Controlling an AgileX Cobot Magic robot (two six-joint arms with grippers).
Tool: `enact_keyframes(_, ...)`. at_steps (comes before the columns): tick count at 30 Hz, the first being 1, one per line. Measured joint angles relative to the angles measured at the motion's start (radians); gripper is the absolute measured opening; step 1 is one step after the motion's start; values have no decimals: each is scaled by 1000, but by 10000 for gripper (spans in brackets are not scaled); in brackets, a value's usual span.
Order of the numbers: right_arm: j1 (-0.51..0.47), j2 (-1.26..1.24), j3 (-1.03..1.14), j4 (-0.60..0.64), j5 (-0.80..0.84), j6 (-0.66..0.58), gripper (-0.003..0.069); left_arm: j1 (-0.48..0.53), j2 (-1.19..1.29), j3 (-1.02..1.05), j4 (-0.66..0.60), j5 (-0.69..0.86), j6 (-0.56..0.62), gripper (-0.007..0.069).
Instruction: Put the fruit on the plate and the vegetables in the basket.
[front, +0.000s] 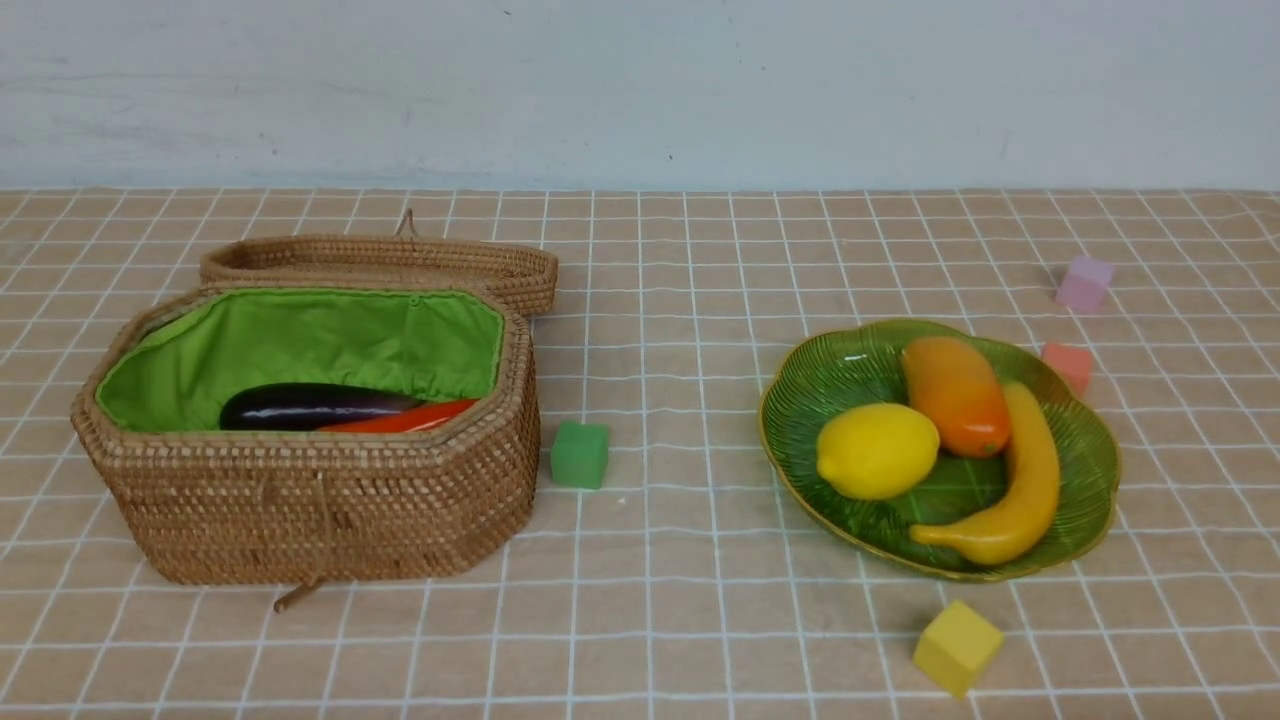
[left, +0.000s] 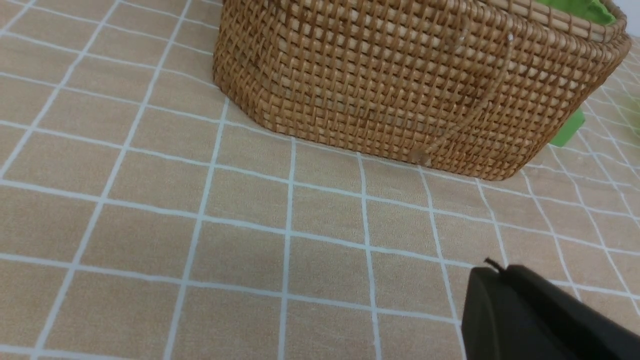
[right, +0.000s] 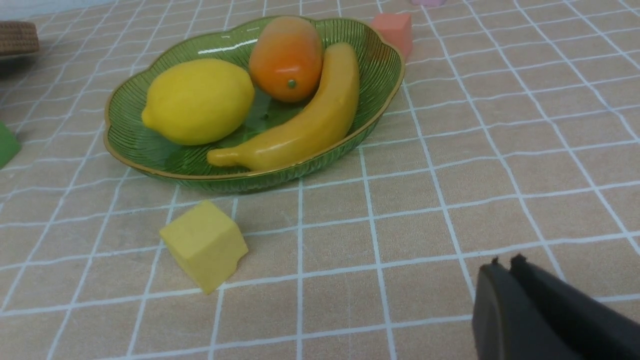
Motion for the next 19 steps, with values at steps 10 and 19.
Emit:
enact_keyframes(10, 0, 0, 0, 0, 0, 0, 48, 0, 0, 0, 0, 0, 0, -9)
enact_keyframes(19, 0, 0, 0, 0, 0, 0, 59, 0, 0, 0, 0, 0, 0, -1)
